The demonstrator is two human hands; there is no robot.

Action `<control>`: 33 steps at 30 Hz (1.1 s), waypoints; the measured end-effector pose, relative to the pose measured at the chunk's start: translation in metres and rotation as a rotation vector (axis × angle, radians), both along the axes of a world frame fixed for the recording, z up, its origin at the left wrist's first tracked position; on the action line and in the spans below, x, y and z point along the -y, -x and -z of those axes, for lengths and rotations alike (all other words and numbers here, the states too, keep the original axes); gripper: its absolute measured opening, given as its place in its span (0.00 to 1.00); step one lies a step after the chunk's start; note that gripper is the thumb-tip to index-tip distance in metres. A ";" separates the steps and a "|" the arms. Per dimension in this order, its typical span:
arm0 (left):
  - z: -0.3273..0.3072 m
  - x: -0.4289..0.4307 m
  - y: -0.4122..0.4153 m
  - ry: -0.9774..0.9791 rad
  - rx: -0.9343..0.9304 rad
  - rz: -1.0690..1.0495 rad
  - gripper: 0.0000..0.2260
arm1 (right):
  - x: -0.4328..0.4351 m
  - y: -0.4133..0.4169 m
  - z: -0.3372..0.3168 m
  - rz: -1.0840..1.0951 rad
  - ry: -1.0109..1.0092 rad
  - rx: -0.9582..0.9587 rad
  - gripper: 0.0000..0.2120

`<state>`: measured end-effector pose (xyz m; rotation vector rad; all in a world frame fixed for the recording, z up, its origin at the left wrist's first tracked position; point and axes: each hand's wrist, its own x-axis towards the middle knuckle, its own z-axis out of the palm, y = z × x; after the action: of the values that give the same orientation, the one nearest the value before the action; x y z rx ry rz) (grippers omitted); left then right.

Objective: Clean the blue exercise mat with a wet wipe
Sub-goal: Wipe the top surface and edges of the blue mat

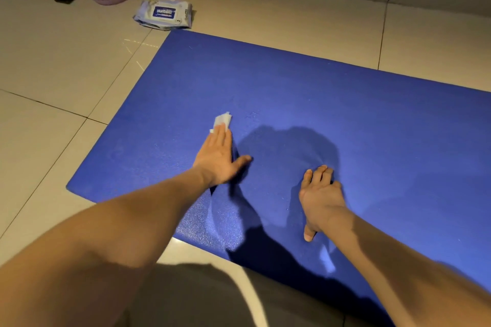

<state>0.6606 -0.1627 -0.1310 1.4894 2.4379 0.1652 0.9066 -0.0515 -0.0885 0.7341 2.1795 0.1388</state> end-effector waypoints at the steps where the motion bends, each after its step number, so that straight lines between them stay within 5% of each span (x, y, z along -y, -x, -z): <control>1: 0.003 -0.005 -0.016 -0.062 0.046 0.062 0.48 | 0.000 0.001 0.000 0.000 -0.002 0.004 0.78; 5: 0.008 -0.024 -0.073 -0.061 0.115 0.315 0.45 | 0.001 0.004 0.001 0.010 -0.009 0.019 0.79; 9: 0.004 -0.018 -0.055 0.145 -0.112 0.437 0.46 | 0.000 0.003 0.001 0.011 -0.007 0.014 0.78; 12: -0.006 -0.012 -0.012 0.264 -0.218 0.287 0.51 | -0.001 0.000 0.000 0.000 0.002 0.009 0.77; 16: -0.021 -0.009 0.031 0.403 -0.134 -0.064 0.51 | -0.001 0.001 -0.001 -0.005 -0.001 0.014 0.78; 20: -0.019 -0.027 0.019 0.284 -0.052 -0.112 0.51 | 0.000 0.002 0.001 -0.007 -0.004 0.018 0.78; 25: 0.001 -0.059 -0.045 -0.043 0.119 0.172 0.48 | 0.000 0.003 0.002 -0.002 -0.009 0.015 0.78; 30: 0.005 -0.058 -0.059 0.135 0.008 0.338 0.49 | -0.001 0.002 0.000 0.004 -0.001 0.000 0.78; 33: 0.002 -0.049 -0.021 0.142 -0.075 0.179 0.49 | -0.001 0.000 0.000 -0.002 -0.003 -0.005 0.78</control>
<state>0.6816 -0.1141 -0.1329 1.6652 2.3021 -0.1004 0.9062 -0.0504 -0.0885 0.7343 2.1854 0.1409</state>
